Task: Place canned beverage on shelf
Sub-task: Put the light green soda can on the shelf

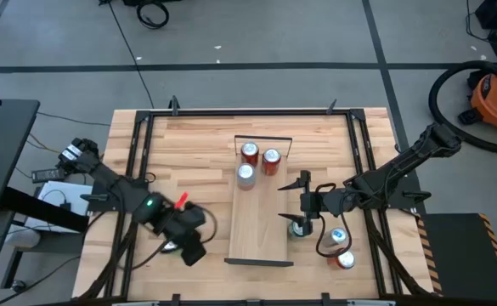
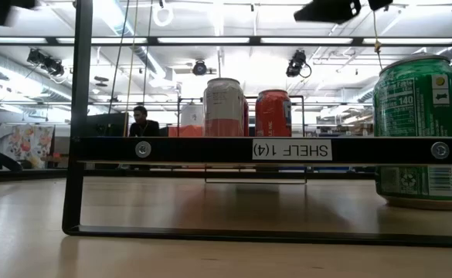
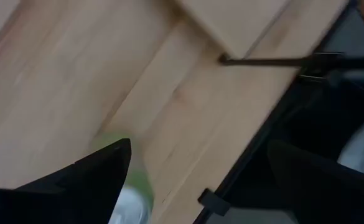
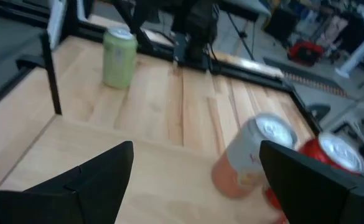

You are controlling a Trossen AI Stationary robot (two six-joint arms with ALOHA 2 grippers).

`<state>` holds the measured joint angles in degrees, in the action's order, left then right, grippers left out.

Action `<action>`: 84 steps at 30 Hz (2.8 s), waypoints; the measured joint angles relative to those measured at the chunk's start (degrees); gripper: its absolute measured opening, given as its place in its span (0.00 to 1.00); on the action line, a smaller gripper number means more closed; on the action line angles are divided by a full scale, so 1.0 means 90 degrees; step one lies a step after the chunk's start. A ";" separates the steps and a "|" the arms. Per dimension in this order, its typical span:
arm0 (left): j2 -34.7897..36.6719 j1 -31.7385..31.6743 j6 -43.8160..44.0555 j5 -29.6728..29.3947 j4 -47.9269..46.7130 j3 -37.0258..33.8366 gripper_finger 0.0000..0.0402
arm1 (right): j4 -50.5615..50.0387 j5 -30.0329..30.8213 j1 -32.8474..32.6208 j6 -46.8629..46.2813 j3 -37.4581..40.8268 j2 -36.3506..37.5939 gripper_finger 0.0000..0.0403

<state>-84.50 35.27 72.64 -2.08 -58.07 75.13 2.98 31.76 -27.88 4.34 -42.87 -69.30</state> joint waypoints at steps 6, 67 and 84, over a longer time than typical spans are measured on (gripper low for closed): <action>-0.0004 0.0833 0.1883 -0.0528 -0.0089 -0.0002 0.92 | 0.0177 -0.0315 0.0059 0.0311 0.0000 0.0000 0.89; -0.0951 0.0941 0.4223 -0.0909 -0.1590 -0.0180 0.82 | 0.0711 -0.1046 0.0111 0.0707 0.0493 0.0002 0.89; -0.0946 0.0239 0.1128 -0.1147 -0.1612 -0.0175 0.74 | 0.0453 -0.1043 -0.0120 0.0386 0.0491 0.0005 0.89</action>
<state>-93.01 37.43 82.80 -12.40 -72.58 73.56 7.06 22.37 -28.96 7.81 -38.46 -69.25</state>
